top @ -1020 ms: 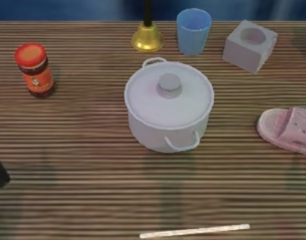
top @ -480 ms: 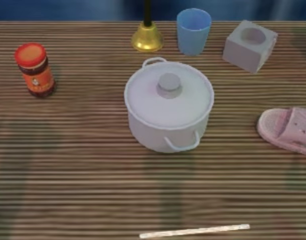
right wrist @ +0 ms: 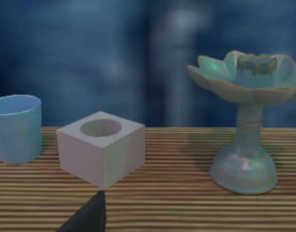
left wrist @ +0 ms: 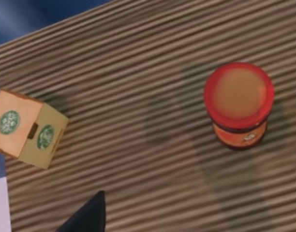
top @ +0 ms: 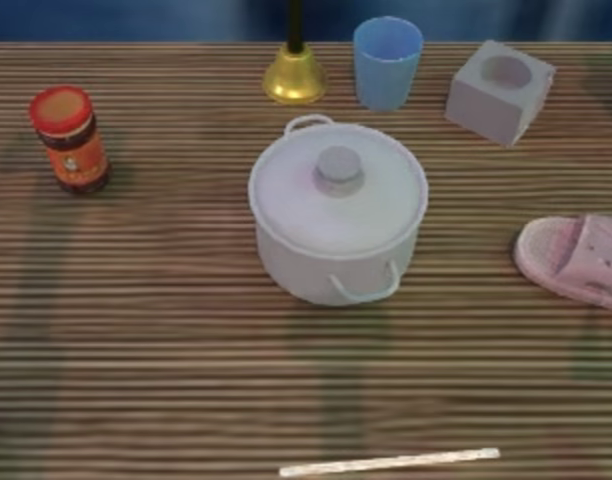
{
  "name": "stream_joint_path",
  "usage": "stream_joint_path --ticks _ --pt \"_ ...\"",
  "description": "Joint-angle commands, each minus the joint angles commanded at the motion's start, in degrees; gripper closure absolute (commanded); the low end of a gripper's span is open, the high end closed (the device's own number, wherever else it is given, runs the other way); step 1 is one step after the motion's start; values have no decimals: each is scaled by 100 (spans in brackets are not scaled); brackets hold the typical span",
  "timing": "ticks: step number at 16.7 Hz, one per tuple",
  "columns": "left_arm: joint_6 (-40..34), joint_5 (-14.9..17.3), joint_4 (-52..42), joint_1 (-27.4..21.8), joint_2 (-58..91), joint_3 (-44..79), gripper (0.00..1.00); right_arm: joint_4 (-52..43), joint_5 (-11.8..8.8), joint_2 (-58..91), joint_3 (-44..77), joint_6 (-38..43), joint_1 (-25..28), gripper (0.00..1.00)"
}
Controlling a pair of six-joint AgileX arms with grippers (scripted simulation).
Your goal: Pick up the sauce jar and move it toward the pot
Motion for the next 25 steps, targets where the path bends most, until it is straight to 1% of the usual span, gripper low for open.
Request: stream_joint_path --ticks 7,10,13,17,23,25 --pt "1022 187 -2371 -84 3949 4029 0 0 0 0 0 0 0 0" --pt "1359 259 -3165 -117 5278 5405 0 0 0 0 0 0 0 0" --pt "1610 314 -3754 -142 6269 6443 0 0 0 0 0 0 0 0" --pt "1770 349 -4131 -157 6904 7121 0 0 0 0 0 0 0 0" --pt "1774 346 -4116 -127 6928 7111 0 0 0 0 0 0 0 0" --pt "1781 349 -3924 -150 6868 6897 0 0 0 0 0 0 0 0"
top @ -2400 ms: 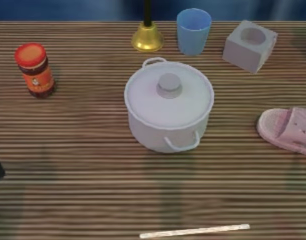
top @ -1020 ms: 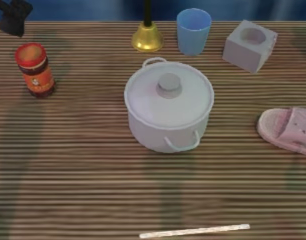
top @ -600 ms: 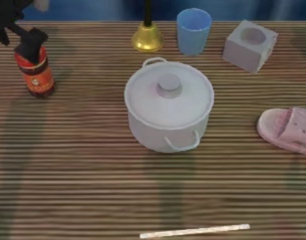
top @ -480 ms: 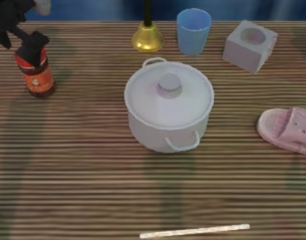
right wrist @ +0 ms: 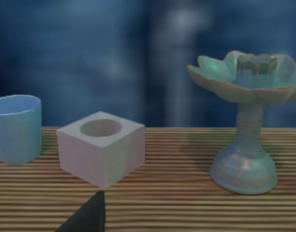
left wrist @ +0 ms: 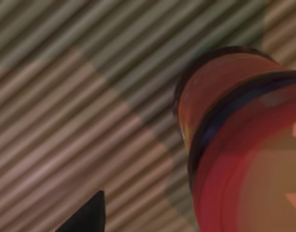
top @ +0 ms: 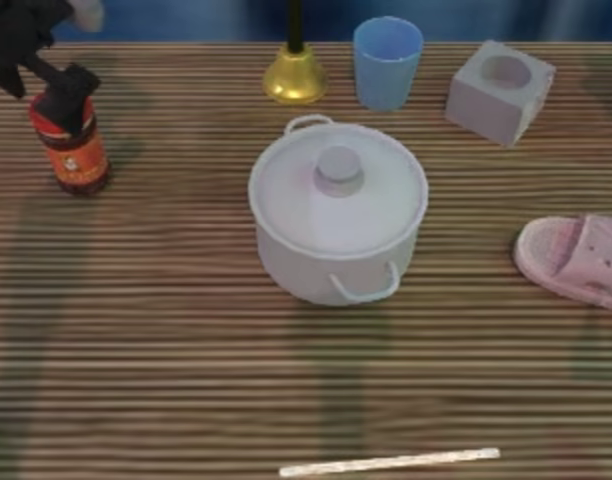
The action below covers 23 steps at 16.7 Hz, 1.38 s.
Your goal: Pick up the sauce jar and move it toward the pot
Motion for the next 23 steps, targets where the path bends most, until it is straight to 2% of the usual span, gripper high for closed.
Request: stream_joint_path --ticks 6,12,23 --pt "-34 -7 1099 -35 -302 -1469 0 0 0 0 0 0 0 0" --pt "-41 -8 1313 -41 -354 -1693 0 0 0 0 0 0 0 0" --pt "-41 -8 1313 -41 -354 -1693 83 0 0 0 0 0 0 0"
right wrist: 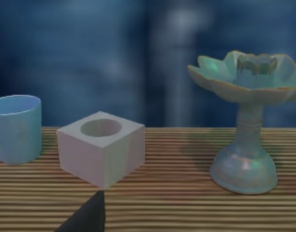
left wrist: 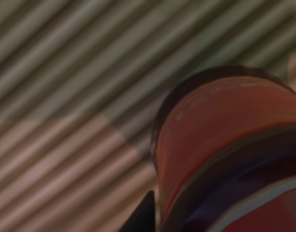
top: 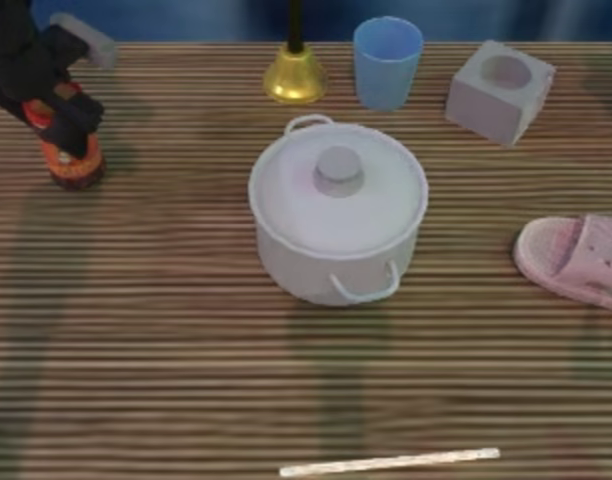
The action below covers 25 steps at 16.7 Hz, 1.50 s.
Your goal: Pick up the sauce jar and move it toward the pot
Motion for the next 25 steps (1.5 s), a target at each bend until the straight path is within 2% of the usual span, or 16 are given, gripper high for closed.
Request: stream_joint_path --ticks 2,3,13,22,25 --pt "0 0 0 0 0 0 98 0 0 0 0 0 0 0" --pt "0 0 0 0 0 0 100 0 0 0 0 0 0 0" --pt "14 -3 -5 20 -86 -88 100 0 0 0 0 0 0 0" --pt "4 -31 -118 140 -2546 -2376 100 0 0 0 0 0 0 0" --pt "8 -35 -162 165 -2963 -2798 100 0 0 0 0 0 0 0"
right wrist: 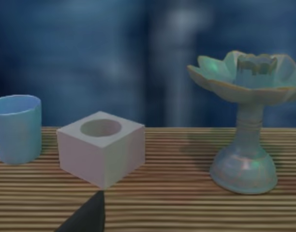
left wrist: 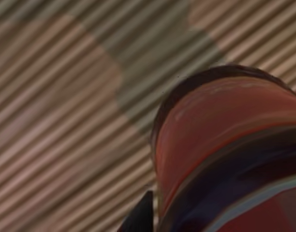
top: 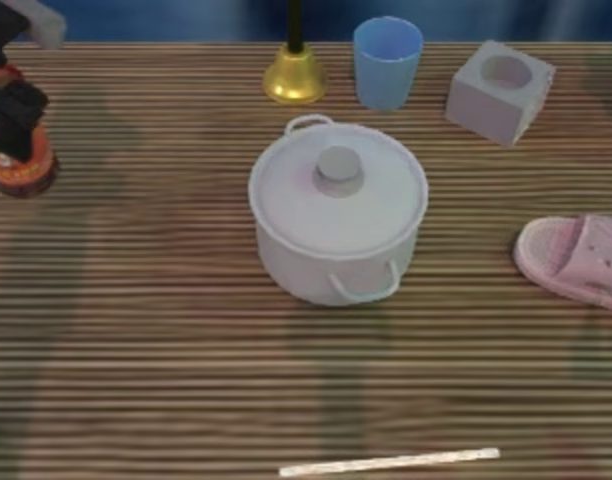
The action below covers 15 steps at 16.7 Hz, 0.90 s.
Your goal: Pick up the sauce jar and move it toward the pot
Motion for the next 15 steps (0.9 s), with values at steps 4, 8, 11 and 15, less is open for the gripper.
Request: stream_joint_path --ticks 4,8,11,15 --pt "9 -1 4 -33 -2 1 100 0 0 0 0 0 0 0" --pt "-370 -50 82 -186 29 -105 100 0 0 0 0 0 0 0" --pt "-1258 -158 280 -474 49 -316 100 0 0 0 0 0 0 0" --pt "-3107 -357 715 -990 -7 -654 100 0 0 0 0 0 0 0"
